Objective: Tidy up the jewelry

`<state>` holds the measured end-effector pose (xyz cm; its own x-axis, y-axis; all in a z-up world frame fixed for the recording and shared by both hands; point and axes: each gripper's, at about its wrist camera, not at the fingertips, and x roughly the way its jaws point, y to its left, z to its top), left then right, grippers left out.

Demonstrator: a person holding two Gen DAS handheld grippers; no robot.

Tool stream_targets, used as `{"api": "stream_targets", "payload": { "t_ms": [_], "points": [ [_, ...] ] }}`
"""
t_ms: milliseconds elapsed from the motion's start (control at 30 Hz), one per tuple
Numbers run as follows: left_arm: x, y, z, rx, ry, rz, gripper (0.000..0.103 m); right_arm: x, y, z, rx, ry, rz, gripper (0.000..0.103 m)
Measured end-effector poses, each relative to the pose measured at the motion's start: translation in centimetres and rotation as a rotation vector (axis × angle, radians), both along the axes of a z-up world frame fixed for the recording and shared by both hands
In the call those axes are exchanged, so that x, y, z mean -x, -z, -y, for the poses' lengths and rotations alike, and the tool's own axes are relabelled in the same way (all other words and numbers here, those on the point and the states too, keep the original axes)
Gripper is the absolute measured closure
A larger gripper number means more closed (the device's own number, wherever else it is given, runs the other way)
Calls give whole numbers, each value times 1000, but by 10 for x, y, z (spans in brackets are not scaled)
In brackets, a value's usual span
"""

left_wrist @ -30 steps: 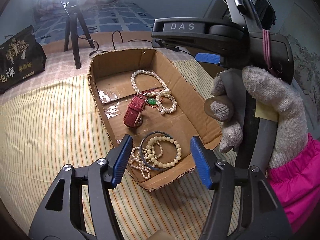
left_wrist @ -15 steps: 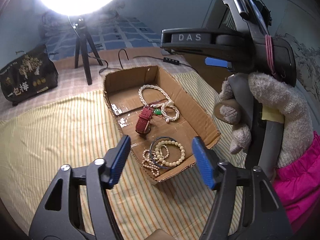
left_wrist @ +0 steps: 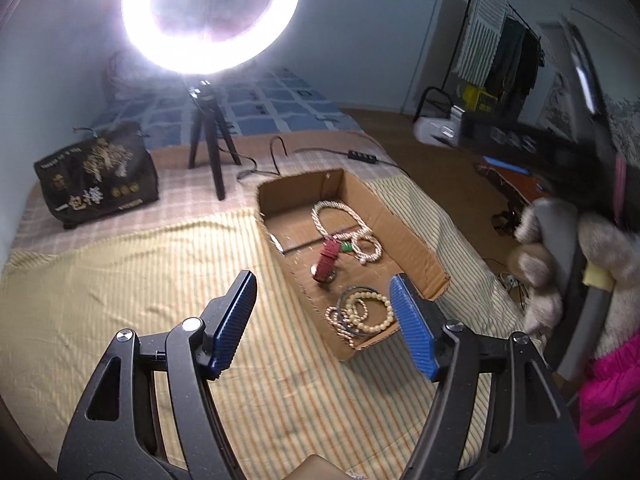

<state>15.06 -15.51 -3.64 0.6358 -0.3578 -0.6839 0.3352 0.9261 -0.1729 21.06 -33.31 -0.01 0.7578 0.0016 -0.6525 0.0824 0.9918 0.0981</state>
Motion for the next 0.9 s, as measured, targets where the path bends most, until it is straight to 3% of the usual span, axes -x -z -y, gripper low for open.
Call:
{"api": "stream_targets", "payload": {
  "t_ms": [133, 400, 900],
  "points": [
    [9, -15, -15, 9, -30, 48, 23, 28, -13, -1, 1, 11, 44, 0],
    [23, -37, -37, 3, -71, 119, 22, 75, -24, -13, 33, -9, 102, 0],
    [49, -51, -50, -16, -78, 181, 19, 137, -23, -36, 64, 0, 199, 0]
  ]
}}
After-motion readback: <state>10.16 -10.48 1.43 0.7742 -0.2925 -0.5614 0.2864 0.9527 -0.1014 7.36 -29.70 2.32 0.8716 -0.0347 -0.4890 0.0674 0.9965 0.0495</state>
